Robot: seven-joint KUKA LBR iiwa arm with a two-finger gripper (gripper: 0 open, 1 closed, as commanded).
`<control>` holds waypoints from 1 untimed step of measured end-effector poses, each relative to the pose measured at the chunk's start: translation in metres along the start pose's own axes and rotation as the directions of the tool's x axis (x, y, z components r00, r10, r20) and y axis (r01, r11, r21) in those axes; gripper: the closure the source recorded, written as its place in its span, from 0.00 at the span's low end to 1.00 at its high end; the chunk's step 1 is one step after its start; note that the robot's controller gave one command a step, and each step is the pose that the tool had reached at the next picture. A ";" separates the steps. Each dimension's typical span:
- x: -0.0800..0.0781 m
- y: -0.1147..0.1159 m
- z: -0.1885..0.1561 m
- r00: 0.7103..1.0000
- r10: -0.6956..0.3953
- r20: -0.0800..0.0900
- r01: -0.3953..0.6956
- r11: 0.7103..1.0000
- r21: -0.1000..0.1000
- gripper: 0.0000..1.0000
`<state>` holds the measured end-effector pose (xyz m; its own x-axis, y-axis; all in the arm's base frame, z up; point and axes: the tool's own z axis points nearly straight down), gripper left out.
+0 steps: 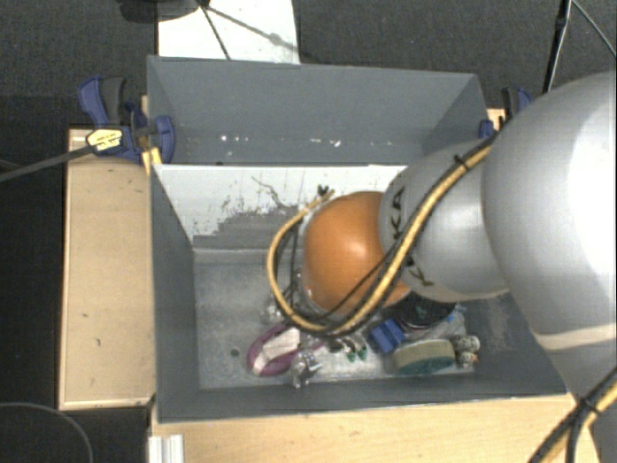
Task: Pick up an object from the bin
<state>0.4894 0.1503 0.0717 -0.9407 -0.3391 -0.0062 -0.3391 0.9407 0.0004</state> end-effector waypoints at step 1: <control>-0.005 -0.012 -0.030 0.995 0.100 0.001 -0.100 0.995 0.000 0.00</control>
Offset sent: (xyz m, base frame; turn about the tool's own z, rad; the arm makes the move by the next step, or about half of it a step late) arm 0.0071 -0.0101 0.0283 0.1000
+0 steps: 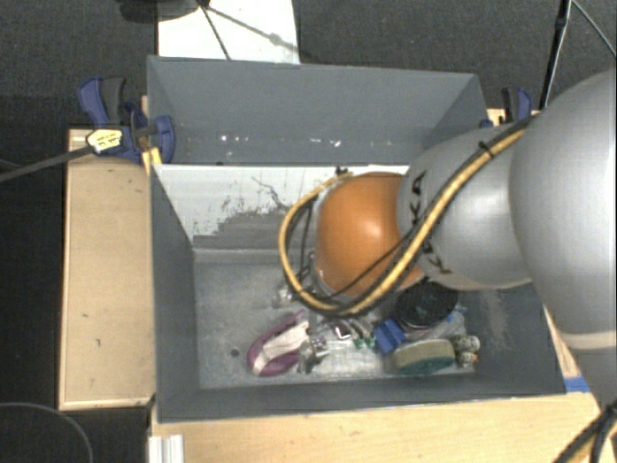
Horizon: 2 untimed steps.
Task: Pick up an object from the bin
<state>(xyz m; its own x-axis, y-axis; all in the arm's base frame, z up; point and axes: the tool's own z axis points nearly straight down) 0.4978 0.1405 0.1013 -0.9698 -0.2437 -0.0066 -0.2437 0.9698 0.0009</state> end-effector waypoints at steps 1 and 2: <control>0.002 0.019 0.001 0.988 -0.155 -0.001 0.155 0.988 -0.001 0.00; 0.007 -0.003 0.029 1.000 0.005 -0.001 -0.005 1.000 -0.001 0.00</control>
Offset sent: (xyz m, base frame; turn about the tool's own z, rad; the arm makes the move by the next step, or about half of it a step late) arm -0.0070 0.0174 -0.0012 -0.1557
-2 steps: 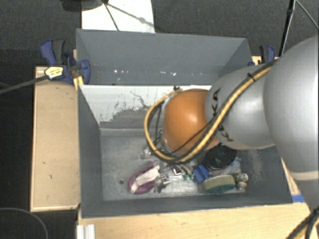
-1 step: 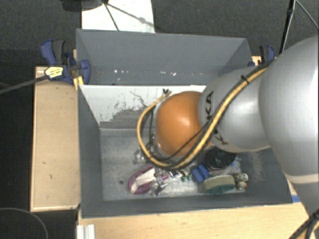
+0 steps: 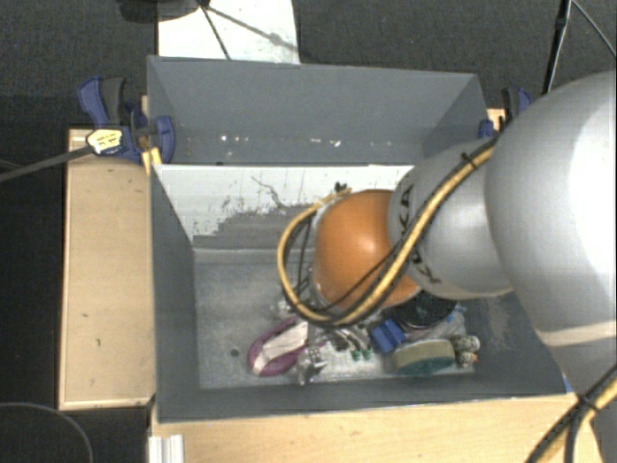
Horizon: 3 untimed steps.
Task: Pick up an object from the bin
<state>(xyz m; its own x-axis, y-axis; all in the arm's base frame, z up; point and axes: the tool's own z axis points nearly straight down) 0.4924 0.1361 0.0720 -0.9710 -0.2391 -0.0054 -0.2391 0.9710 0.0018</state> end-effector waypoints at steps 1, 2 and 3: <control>-0.003 0.010 0.000 0.888 0.461 0.001 -0.461 0.888 -0.003 0.00; -0.007 0.007 -0.002 0.886 0.463 0.014 -0.463 0.886 -0.006 1.00; -0.008 0.007 -0.033 0.887 0.461 -0.001 -0.461 0.887 0.002 1.00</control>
Offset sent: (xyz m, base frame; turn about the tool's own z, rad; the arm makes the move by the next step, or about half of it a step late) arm -0.0002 0.0071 -0.0020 0.4804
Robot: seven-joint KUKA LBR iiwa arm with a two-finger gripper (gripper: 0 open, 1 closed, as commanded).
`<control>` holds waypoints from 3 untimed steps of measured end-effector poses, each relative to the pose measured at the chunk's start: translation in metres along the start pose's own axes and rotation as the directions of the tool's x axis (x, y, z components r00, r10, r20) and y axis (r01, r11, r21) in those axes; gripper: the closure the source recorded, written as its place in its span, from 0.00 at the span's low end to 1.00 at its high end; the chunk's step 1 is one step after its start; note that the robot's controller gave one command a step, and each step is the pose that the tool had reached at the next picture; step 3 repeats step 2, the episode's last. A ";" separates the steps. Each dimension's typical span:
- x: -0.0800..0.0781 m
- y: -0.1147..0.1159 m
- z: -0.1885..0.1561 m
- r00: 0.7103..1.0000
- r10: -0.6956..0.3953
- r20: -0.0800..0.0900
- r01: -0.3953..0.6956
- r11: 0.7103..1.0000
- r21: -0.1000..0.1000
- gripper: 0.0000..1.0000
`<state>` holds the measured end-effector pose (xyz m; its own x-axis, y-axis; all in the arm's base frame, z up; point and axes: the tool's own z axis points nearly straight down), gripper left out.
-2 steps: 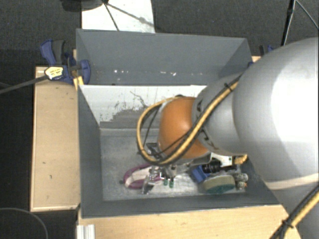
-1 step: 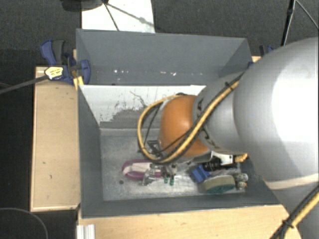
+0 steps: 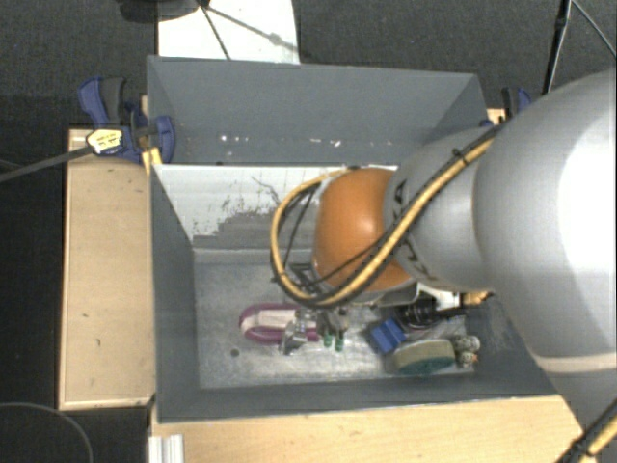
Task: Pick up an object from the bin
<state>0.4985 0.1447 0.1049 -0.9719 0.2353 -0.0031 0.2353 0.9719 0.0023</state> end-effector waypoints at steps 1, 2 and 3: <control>-0.001 0.000 -0.015 1.000 -0.003 0.000 0.003 1.000 0.000 1.00; -0.002 0.001 -0.098 1.000 -0.007 0.004 0.007 1.000 -0.002 1.00; -0.002 0.001 -0.098 1.000 -0.007 0.004 0.007 1.000 -0.002 1.00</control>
Offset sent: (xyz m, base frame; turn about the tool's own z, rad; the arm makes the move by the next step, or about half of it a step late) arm 0.0001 0.0002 0.0147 0.0000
